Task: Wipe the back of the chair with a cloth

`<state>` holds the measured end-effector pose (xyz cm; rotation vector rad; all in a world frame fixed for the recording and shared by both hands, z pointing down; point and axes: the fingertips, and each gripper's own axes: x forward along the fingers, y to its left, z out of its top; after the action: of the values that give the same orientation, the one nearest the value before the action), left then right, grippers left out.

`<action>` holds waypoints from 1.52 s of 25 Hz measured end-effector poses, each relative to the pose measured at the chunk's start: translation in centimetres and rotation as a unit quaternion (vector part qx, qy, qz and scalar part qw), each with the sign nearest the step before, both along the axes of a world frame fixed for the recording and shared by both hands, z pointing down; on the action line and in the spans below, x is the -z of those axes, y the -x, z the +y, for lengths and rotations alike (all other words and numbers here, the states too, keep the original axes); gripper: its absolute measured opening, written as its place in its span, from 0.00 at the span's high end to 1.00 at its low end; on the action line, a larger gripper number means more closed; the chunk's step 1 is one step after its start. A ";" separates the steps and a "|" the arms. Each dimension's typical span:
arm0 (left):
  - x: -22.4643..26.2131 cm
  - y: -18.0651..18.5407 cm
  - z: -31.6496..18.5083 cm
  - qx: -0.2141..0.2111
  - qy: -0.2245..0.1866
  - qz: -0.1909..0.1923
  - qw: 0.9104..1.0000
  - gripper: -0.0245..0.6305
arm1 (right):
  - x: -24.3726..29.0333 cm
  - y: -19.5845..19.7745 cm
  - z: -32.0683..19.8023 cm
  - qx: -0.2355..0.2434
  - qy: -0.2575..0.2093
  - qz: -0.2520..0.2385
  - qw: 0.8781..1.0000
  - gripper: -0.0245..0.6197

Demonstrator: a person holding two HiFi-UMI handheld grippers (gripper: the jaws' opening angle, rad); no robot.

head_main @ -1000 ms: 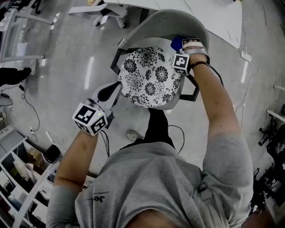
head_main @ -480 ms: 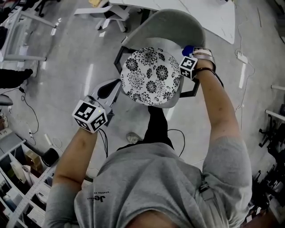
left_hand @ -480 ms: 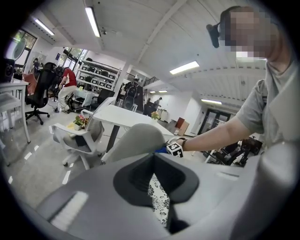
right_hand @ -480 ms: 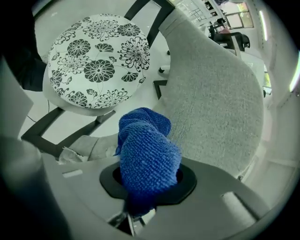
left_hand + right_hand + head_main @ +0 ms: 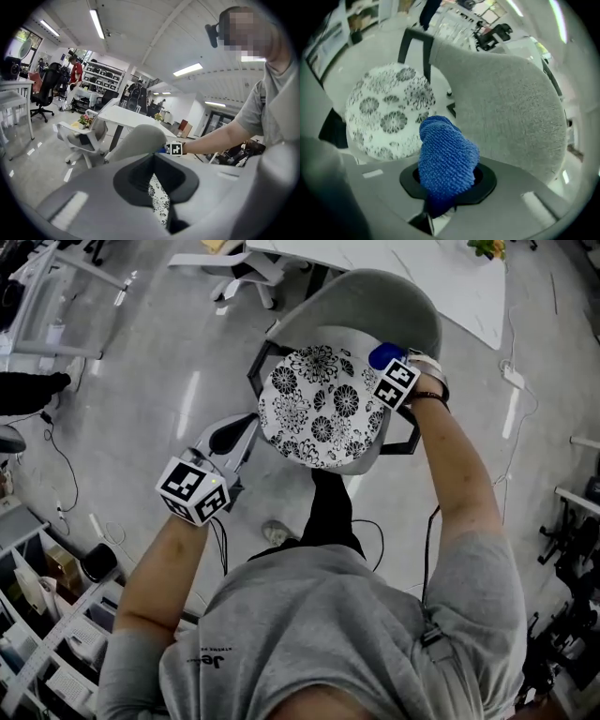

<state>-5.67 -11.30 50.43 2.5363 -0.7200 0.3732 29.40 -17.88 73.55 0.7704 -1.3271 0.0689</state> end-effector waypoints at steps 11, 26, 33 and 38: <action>-3.6 0.1 -4.4 0.071 0.042 -0.004 0.997 0.89 | -6.7 19.6 -8.2 -0.038 0.038 -0.304 0.951 0.84; -7.5 0.9 -6.8 0.123 0.097 -0.009 0.988 0.89 | -12.1 23.2 -14.6 -0.140 0.023 -0.381 0.914 0.84; -7.0 -0.7 -7.6 0.103 0.098 -0.007 0.990 0.89 | -10.3 18.2 -16.4 -0.282 -0.054 -0.427 0.857 0.84; -7.2 -1.7 -7.3 0.080 0.095 -0.008 0.992 0.89 | -10.5 13.1 -15.7 -0.399 -0.085 -0.456 0.791 0.84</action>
<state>-3.94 -18.61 57.61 2.2817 -0.8457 0.3887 16.31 -33.62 84.09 1.5282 -1.8109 1.1390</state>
